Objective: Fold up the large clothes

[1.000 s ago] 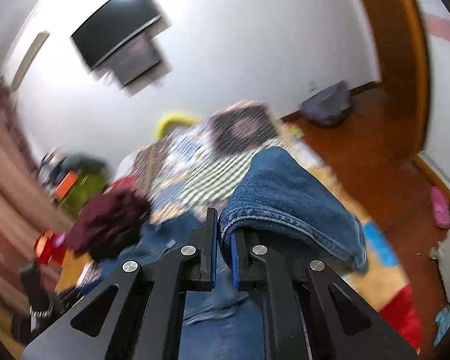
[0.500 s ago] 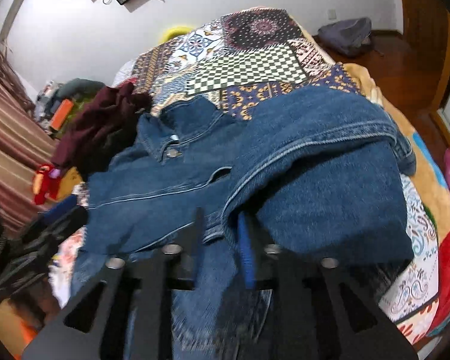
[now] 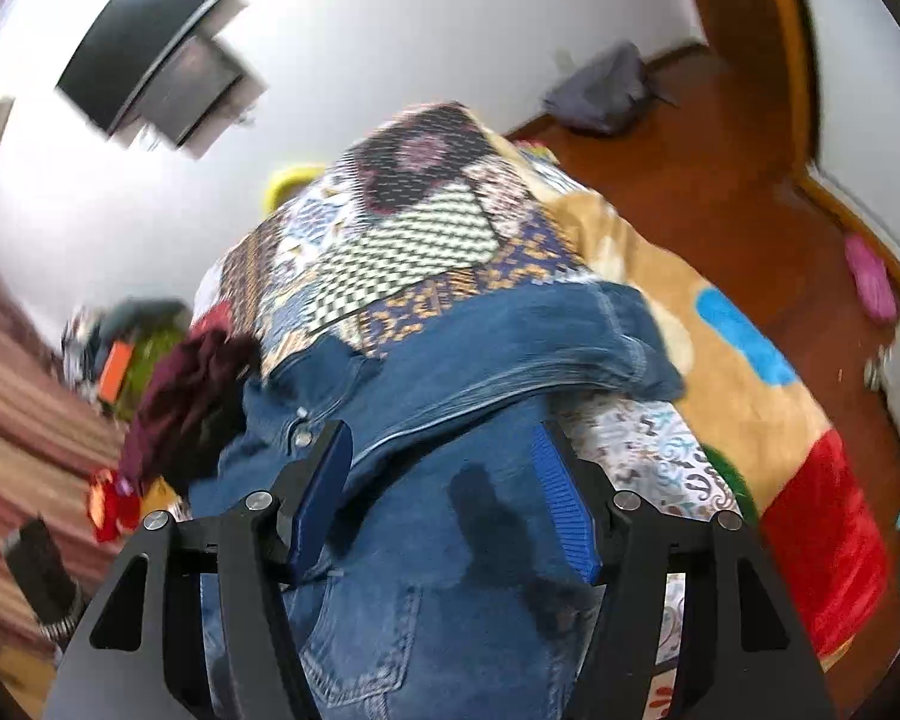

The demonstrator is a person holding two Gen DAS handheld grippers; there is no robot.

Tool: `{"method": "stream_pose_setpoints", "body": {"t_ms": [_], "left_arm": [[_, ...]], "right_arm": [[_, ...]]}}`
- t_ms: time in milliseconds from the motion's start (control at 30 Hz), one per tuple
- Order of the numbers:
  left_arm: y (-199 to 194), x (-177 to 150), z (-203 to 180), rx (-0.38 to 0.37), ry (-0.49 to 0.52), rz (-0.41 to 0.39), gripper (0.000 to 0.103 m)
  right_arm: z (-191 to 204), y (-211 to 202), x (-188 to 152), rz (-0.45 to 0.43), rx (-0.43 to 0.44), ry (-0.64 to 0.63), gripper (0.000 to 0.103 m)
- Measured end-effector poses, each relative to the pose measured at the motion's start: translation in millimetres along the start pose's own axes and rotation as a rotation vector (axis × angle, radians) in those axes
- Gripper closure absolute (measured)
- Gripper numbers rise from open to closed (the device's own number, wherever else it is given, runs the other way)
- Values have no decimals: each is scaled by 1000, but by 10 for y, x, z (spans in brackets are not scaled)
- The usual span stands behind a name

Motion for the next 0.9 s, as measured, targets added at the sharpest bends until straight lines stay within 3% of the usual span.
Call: {"method": "stream_pose_setpoints", "body": {"t_ms": [200, 367, 433, 567, 733, 900], "left_arm": [[81, -14, 19, 2, -5, 15, 32], [169, -32, 36, 7, -9, 31, 32], [199, -37, 47, 9, -11, 37, 32], [228, -41, 56, 12, -12, 41, 32], [210, -35, 86, 17, -9, 38, 32], [135, -17, 147, 15, -19, 20, 32]], "right_arm": [[-321, 333, -9, 74, 69, 199, 44], [-400, 531, 108, 69, 81, 265, 44], [-421, 582, 185, 51, 66, 259, 47], [-420, 581, 291, 3, 23, 226, 82], [-224, 385, 371, -90, -14, 139, 88], [346, 99, 429, -175, -31, -54, 92]]}}
Point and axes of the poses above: each gripper's, at about its wrist camera, not at the fingertips, and y roughly the way its jaws point, z to its left, x to its top, the point moved 10 cm from there along y, roughly the way its jaws point, and after that the axes turned 3 degrees about -y, right-handed, at the moved point
